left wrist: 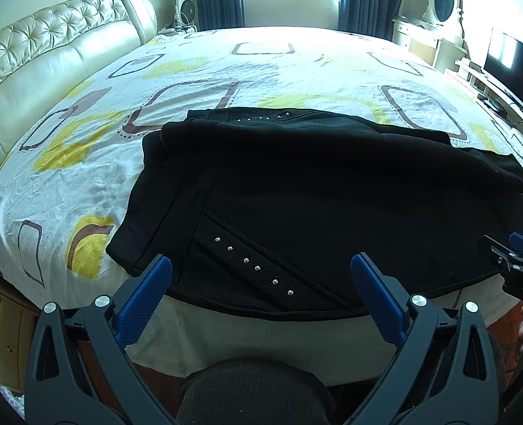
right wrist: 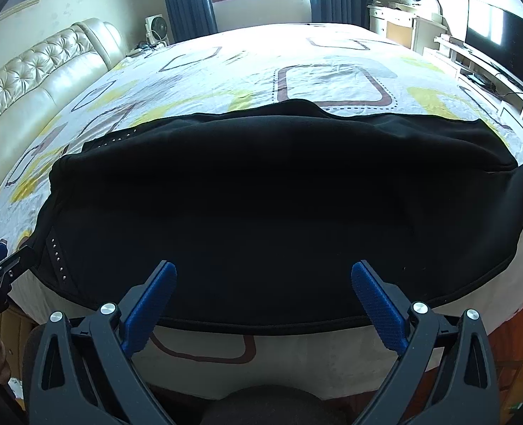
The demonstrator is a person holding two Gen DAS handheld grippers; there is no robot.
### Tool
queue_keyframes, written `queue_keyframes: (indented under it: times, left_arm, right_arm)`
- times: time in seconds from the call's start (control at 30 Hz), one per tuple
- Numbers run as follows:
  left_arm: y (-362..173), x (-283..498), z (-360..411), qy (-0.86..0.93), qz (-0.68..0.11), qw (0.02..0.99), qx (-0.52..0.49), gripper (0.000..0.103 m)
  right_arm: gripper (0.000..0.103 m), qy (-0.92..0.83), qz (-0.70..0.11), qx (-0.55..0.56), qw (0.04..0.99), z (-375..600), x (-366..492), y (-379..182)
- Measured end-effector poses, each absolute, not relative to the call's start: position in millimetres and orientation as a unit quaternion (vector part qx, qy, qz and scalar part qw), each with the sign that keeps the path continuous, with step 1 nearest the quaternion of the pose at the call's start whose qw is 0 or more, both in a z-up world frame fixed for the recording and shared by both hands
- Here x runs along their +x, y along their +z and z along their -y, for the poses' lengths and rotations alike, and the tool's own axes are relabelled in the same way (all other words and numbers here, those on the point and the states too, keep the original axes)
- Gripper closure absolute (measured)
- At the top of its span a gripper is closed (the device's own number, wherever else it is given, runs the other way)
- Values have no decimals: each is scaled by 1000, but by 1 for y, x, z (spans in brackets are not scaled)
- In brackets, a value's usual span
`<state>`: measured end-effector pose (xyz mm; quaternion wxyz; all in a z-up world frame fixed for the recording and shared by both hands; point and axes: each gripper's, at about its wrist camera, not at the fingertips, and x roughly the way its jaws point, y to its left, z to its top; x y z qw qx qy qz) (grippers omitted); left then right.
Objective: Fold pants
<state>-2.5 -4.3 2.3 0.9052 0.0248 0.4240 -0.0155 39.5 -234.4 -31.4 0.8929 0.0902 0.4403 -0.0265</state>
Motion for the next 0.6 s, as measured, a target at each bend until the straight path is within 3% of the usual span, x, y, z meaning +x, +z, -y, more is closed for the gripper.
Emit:
queue_keyframes:
  times: [0.6]
  left_arm:
    - [1, -3, 3, -14, -429, 903, 19, 2]
  right_arm:
    - [4, -24, -444, 90, 891, 232, 40, -33]
